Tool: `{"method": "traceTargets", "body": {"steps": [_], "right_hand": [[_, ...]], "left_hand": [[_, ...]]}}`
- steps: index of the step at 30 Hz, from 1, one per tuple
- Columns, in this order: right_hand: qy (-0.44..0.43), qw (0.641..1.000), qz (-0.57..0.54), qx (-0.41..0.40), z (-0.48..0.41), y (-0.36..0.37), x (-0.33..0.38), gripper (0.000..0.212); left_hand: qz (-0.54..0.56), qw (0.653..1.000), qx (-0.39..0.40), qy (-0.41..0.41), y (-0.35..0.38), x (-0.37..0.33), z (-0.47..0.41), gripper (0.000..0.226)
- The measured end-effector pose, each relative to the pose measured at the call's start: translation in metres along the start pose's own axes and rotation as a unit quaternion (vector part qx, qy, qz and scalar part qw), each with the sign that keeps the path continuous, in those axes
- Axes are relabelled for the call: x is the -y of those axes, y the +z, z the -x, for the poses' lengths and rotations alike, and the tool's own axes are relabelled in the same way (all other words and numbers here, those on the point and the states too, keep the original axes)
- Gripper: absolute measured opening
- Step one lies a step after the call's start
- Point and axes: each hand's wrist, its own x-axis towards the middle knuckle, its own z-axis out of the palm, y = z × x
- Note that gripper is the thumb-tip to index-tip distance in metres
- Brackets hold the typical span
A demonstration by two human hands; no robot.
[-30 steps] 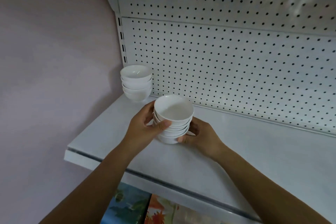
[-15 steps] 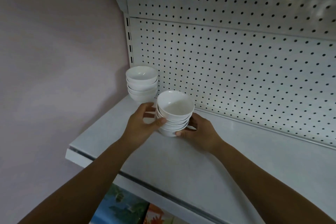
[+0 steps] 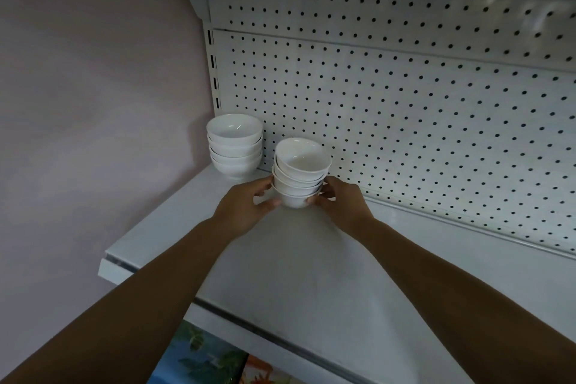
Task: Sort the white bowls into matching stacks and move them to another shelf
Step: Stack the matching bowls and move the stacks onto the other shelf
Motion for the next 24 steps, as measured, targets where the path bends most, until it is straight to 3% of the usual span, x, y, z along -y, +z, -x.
{"method": "traceTargets", "body": {"steps": [3,8,14,21,24], "right_hand": [[0.005,0.998,0.056,0.003,-0.012,-0.004,0.000,0.043],[-0.001,0.996,0.090,0.005,-0.021,-0.008,0.002,0.039],[-0.012,0.996,0.089,0.009,-0.022,-0.006,0.004,0.037],[0.022,0.994,0.109,-0.012,-0.023,0.017,0.018,0.048],[0.030,0.994,0.103,0.015,-0.011,0.025,0.023,0.056]], "left_hand": [[-0.079,0.996,0.040,0.010,-0.001,-0.007,-0.014,0.069],[-0.168,0.984,0.053,0.031,-0.005,-0.016,-0.029,0.063],[-0.201,0.977,0.068,0.015,-0.010,-0.011,-0.030,0.068],[-0.226,0.971,0.075,-0.021,-0.012,-0.011,-0.026,0.079],[-0.232,0.969,0.076,-0.039,-0.014,-0.010,-0.013,0.080]]}}
